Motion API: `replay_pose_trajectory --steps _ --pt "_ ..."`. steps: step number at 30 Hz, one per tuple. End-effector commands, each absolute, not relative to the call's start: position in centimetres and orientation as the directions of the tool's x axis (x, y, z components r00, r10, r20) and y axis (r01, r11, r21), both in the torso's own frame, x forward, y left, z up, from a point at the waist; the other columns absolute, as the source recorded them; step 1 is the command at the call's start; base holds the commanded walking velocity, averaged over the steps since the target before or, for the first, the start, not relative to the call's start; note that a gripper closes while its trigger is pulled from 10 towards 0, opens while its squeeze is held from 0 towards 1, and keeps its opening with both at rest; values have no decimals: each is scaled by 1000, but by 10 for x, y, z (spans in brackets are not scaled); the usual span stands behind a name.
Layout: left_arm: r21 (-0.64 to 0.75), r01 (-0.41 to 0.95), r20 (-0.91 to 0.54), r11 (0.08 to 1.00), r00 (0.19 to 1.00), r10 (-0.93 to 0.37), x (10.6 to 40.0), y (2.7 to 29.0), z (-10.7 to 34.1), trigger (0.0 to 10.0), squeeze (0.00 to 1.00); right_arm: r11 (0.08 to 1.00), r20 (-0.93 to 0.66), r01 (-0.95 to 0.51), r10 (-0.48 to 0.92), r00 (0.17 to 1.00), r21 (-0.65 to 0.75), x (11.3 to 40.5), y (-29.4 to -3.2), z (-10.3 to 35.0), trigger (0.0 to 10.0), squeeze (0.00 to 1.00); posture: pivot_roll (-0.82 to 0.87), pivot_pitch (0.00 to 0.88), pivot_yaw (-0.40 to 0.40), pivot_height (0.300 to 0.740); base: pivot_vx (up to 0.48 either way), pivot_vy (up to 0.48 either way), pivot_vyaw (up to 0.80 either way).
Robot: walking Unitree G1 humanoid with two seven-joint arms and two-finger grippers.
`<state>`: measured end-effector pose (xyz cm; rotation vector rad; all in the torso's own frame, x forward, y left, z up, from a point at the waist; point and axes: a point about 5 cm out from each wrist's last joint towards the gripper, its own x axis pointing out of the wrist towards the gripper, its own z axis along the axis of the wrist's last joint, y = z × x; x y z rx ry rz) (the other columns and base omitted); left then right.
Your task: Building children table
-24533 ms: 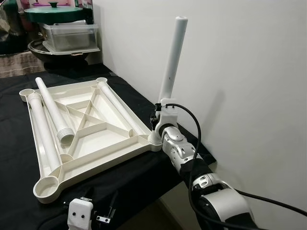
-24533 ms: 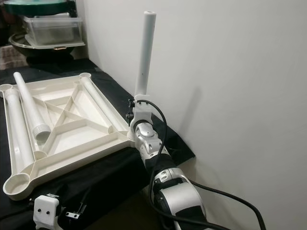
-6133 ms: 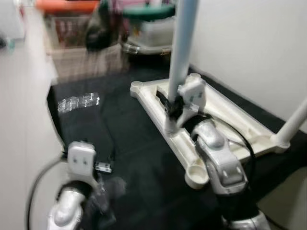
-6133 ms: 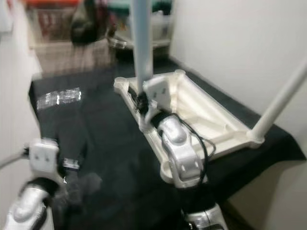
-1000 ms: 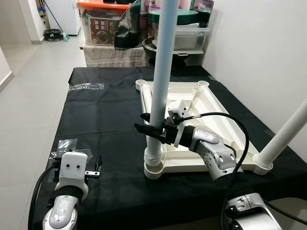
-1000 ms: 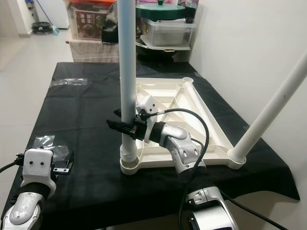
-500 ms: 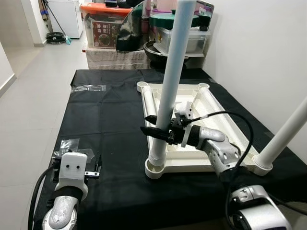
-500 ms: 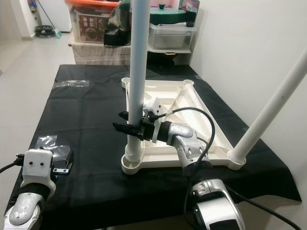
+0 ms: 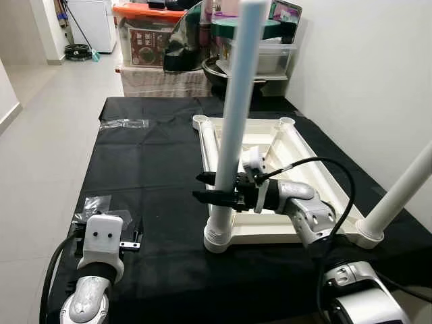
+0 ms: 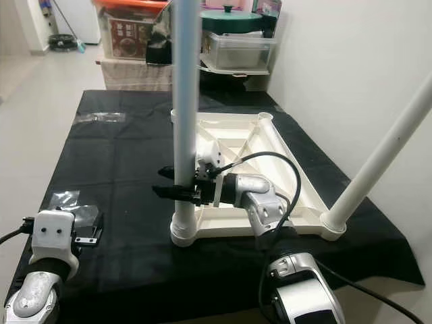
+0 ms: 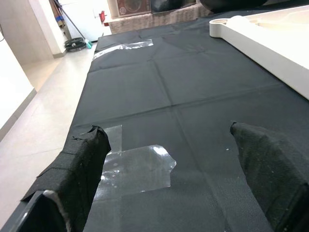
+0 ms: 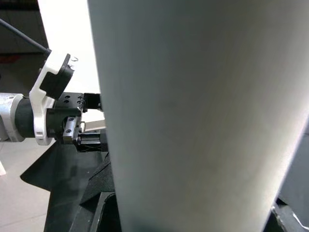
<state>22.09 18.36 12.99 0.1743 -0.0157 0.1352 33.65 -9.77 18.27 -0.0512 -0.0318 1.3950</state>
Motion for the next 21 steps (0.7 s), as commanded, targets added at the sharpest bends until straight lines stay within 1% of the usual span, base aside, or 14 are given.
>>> replay_pose_trajectory --steps 1,5,7,8,11,13,14,15,16,17,19,21 --pt "171 -142 25 975 990 140 220 182 129 10000 0 151 -71 -988 986 149 25 330 -93 159 10000 0 114 0 -105 740 0 0 0" --pt "168 -143 25 975 990 141 220 182 129 10000 0 150 -79 -988 986 147 29 331 -92 157 10000 0 115 0 -109 740 0 0 0" --pt "163 -148 22 975 989 147 219 181 128 10000 0 165 -92 -985 983 160 45 332 -92 154 10000 0 114 0 -114 740 0 0 0" --pt "160 -150 19 976 989 149 219 181 127 10000 0 184 -94 -981 979 178 59 334 -94 152 10000 0 114 0 -114 740 0 0 0" --pt "160 -151 18 976 989 150 219 181 126 10000 0 201 -95 -977 976 195 68 336 -95 151 10000 0 114 0 -114 740 0 0 0" --pt "157 -152 17 976 988 151 219 181 126 10000 0 238 -102 -969 968 230 69 338 -98 148 10000 0 110 0 -114 740 0 0 0" --pt "156 -152 16 976 988 152 219 181 126 10000 0 299 -102 -952 951 291 68 341 -99 147 10000 0 108 0 -116 740 0 0 0" --pt "156 -153 16 976 988 152 219 181 126 10000 0 377 -105 -924 923 369 66 345 -99 146 10000 0 107 0 -118 740 0 0 0" --pt "156 -153 16 976 988 152 218 181 126 10000 0 428 -107 -901 901 420 64 348 -100 145 10000 0 107 0 -118 740 0 0 0" --pt "157 -155 16 975 988 154 219 181 126 10000 0 461 -98 -886 885 454 58 348 -100 145 10000 0 105 0 -120 740 0 0 0" --pt "157 -156 16 975 988 156 219 181 125 10000 0 472 -91 -880 880 467 53 347 -100 145 10000 0 105 0 -120 740 0 0 0" --pt "157 -162 16 974 987 161 219 182 125 10000 0 550 -96 -835 833 545 28 347 -99 144 10000 0 102 0 -120 740 0 0 0"
